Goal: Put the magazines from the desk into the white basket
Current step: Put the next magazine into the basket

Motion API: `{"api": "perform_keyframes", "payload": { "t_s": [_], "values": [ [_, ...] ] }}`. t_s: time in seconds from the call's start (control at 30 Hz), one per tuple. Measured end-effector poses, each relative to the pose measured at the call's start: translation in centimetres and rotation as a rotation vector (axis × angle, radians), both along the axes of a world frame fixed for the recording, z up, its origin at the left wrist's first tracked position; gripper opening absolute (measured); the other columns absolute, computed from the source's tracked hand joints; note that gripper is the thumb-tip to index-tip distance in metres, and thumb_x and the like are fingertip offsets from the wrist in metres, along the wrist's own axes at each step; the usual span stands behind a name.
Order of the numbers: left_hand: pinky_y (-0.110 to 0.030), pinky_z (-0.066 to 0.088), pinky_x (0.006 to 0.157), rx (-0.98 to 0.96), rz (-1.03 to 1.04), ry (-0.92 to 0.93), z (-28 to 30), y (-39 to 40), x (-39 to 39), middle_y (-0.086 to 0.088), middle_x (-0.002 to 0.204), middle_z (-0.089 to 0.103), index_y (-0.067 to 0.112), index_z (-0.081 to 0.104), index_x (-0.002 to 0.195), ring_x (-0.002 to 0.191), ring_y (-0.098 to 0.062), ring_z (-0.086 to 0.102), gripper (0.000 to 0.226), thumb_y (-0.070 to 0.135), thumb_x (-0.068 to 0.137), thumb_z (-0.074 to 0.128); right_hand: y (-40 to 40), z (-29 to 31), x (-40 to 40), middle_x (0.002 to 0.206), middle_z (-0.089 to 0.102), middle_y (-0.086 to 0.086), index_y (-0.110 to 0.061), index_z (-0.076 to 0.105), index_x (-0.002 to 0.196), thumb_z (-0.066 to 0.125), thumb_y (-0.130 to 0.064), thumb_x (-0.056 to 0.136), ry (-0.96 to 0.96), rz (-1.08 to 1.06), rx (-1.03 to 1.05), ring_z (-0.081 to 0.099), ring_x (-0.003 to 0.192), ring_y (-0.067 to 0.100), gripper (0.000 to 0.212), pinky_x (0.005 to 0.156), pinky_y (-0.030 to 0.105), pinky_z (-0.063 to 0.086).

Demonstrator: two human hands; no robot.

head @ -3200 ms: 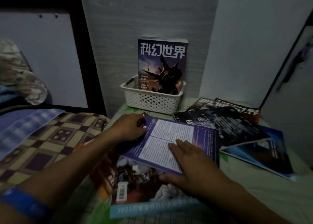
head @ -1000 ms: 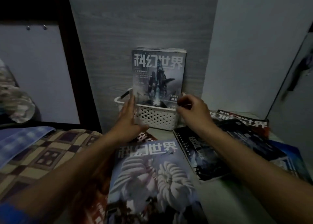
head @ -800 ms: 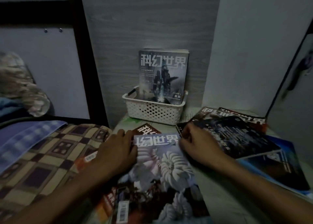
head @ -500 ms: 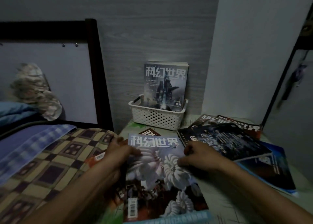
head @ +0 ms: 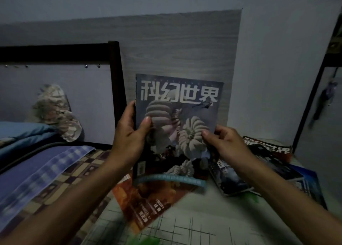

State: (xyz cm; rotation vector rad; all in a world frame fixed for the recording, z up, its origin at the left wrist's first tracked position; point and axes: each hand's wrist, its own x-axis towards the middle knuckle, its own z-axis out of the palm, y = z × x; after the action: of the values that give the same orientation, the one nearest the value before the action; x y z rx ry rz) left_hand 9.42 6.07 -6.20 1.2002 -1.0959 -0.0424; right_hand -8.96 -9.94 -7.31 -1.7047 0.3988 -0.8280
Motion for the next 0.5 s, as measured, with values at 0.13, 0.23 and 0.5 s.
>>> {"api": "perform_keyframes", "payload": {
  "t_s": [0.13, 0.23, 0.5],
  "values": [
    [-0.02, 0.047, 0.087, 0.29, 0.179, -0.073, -3.9, -0.6, 1.6, 0.016, 0.118, 0.061, 0.036, 0.046, 0.127, 0.111, -0.001, 0.058, 0.029, 0.023, 0.101, 0.05, -0.3, -3.9, 0.8, 0.103, 0.074, -0.004, -0.02, 0.063, 0.118, 0.057, -0.013, 0.097, 0.133, -0.06, -0.062, 0.071, 0.094, 0.015, 0.024, 0.076, 0.028, 0.056],
    [-0.025, 0.049, 0.084, 0.46, 0.275, -0.12, -8.6, 0.1, 2.2, 0.004, 0.117, 0.064, 0.03, 0.053, 0.126, 0.109, -0.013, 0.061, 0.029, 0.02, 0.099, 0.052, -0.9, -6.2, 0.8, 0.097, 0.076, -0.001, -0.021, 0.065, 0.115, 0.057, -0.013, 0.097, 0.144, -0.098, -0.044, 0.072, 0.078, 0.014, 0.022, 0.063, 0.029, 0.055],
    [-0.021, 0.052, 0.07, 0.186, 0.35, -0.025, -3.1, -5.9, 5.5, 0.008, 0.099, 0.068, 0.024, 0.067, 0.114, 0.087, -0.005, 0.064, 0.026, 0.011, 0.091, 0.066, -5.0, 0.2, 3.6, 0.064, 0.071, -0.003, -0.02, 0.065, 0.088, 0.067, -0.015, 0.09, -0.107, -0.364, -0.124, 0.064, 0.05, 0.015, 0.006, 0.048, 0.032, 0.052]
  ]
}}
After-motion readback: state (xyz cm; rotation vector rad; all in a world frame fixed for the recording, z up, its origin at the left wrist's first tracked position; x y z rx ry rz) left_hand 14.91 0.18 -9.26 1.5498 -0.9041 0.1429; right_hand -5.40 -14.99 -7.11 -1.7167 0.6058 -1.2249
